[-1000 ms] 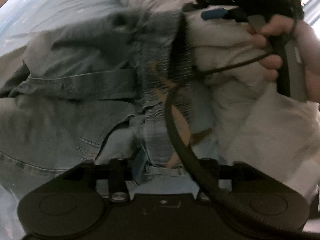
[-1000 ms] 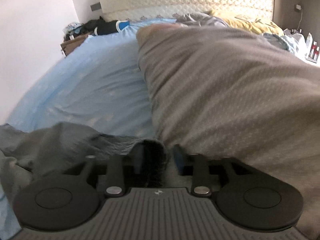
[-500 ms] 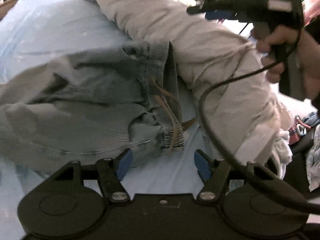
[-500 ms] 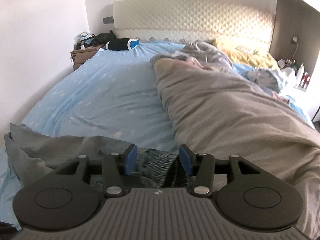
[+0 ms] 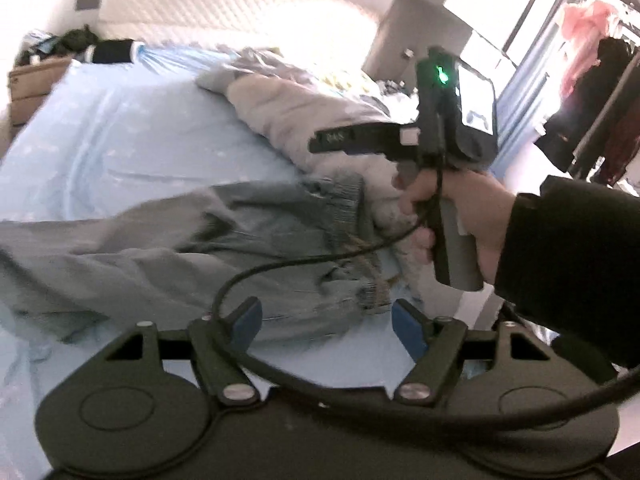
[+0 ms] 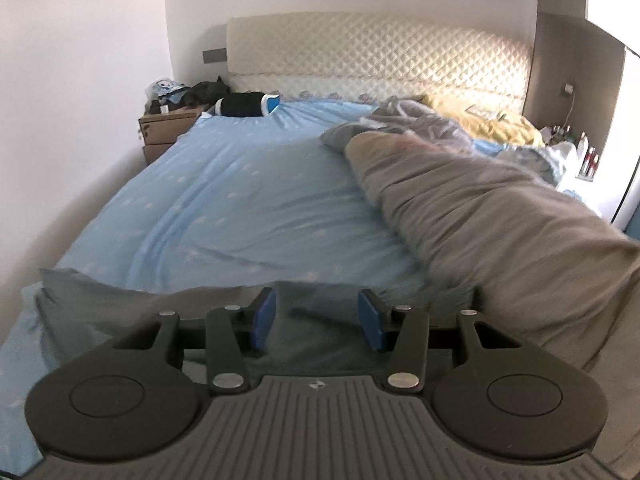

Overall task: Fold clothes
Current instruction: 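Lower the trousers onto the sheet and open both tools, then grasp a trouser leg hem with the left tool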

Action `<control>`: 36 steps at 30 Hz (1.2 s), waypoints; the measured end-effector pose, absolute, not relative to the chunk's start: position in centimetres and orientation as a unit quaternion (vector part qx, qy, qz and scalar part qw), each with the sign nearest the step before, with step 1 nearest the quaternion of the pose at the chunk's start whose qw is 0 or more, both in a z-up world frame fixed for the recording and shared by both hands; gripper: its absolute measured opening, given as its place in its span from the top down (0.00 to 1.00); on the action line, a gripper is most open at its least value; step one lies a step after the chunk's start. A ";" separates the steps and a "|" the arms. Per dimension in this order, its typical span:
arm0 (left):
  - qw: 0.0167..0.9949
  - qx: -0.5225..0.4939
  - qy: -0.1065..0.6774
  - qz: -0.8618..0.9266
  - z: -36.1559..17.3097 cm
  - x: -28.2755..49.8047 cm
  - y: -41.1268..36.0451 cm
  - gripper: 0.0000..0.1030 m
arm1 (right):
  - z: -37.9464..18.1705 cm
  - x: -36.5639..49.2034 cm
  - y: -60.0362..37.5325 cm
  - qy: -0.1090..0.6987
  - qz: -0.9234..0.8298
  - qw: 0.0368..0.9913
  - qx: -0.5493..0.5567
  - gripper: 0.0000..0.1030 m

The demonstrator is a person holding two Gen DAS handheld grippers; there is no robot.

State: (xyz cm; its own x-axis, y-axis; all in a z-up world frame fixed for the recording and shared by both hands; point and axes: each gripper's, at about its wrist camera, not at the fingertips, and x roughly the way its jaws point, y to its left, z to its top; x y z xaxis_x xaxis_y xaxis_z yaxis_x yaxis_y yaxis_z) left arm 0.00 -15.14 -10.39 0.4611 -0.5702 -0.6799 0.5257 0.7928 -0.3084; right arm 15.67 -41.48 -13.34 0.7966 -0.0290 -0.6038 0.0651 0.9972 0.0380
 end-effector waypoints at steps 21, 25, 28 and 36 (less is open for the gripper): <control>0.889 -0.056 0.444 -0.102 -11.2 4.0 -4.0 0.33 | -6.7 8.2 -40.4 0.287 0.058 0.956 -0.005 0.53; 0.888 -0.075 0.452 -0.035 -11.4 5.2 -2.8 0.33 | -10.2 7.1 -40.3 0.320 0.081 0.944 0.014 0.53; 0.882 -0.104 0.459 0.015 -11.4 5.9 -1.7 0.33 | -13.1 6.4 -39.4 0.339 0.089 0.936 0.030 0.53; 0.856 -0.179 0.475 0.101 -11.2 6.4 2.6 0.33 | -16.8 5.8 -34.7 0.389 0.115 0.905 0.132 0.53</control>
